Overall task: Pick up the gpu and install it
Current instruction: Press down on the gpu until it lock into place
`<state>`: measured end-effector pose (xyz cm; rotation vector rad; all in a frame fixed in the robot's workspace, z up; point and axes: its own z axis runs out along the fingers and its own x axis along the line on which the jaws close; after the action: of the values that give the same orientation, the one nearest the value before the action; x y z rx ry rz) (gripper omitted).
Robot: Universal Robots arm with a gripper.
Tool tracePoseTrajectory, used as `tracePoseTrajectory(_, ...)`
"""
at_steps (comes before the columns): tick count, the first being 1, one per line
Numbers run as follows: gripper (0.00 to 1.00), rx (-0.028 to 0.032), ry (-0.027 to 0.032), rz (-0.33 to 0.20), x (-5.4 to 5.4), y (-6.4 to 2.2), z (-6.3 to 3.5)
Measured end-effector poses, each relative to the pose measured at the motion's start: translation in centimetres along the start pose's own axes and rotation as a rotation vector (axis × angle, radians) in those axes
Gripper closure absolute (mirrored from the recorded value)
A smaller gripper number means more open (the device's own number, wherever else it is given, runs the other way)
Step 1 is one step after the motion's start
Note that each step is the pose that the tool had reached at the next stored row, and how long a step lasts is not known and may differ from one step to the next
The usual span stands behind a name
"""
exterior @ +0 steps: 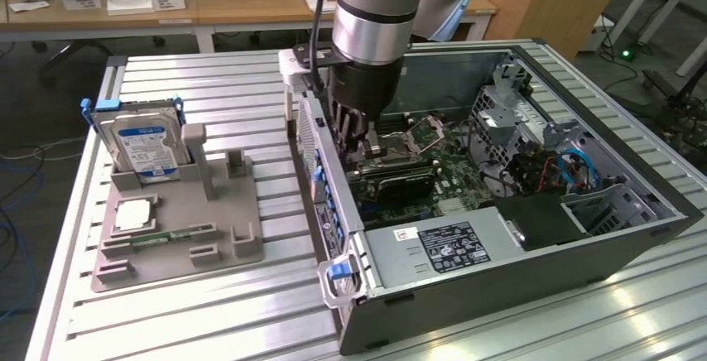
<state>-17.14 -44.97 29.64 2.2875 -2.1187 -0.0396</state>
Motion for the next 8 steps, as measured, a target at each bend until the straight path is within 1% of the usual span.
tracePoseTrajectory(5, 0.89, -0.0005, 0.0006, 0.0, 0.1, -1.17, -0.08)
tracePoseTrajectory(8, 0.89, -0.0006, 0.0006, 0.0, 0.2, -2.1, -0.11)
